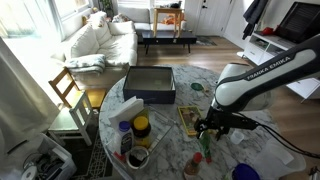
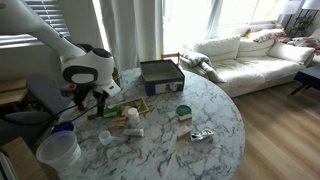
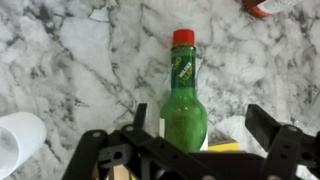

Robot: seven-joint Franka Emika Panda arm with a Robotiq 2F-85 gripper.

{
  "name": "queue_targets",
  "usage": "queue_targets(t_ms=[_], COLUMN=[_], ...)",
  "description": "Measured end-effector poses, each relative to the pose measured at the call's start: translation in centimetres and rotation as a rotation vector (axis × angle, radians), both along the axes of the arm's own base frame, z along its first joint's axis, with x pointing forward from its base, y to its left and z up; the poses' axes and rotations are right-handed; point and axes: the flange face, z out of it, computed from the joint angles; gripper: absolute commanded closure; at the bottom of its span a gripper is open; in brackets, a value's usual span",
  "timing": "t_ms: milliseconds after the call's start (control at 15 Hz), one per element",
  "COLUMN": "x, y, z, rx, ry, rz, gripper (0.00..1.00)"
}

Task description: Set the two bottles upright on the table

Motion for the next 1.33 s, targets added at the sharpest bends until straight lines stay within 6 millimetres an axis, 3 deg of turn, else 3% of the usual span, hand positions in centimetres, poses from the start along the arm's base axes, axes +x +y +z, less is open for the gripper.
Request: queue_targets(t_ms=[133, 267, 533, 600, 733, 933, 1000, 1067, 1133, 1333], x=[-0.1, -0.3, -0.7, -0.7, -0.9, -1.2, -1.3, -1.4, -1.5, -1.7], y=[0.4, 0.7, 1.2, 1.2, 1.3, 1.4, 1.5, 1.5, 1.7, 2.1], z=[-0.6, -1.2, -1.9, -2.0, -2.4, -3.2, -3.5, -3.7, -3.9, -4.3], rx=[0.020, 0.040, 0.066, 0.067, 0.068, 0.067, 0.067, 0.068, 0.069, 0.073], ry=[-0.006, -0.007, -0.009, -0.008, -0.003, 0.017, 0.023, 0.029, 0.033, 0.042], rz=[0.026, 0.049, 0.083, 0.091, 0.098, 0.107, 0.109, 0.111, 0.114, 0.123], gripper=[0.00, 0.26, 0.58, 0.17, 0.19, 0.03, 0.14, 0.36, 0.37, 0.62])
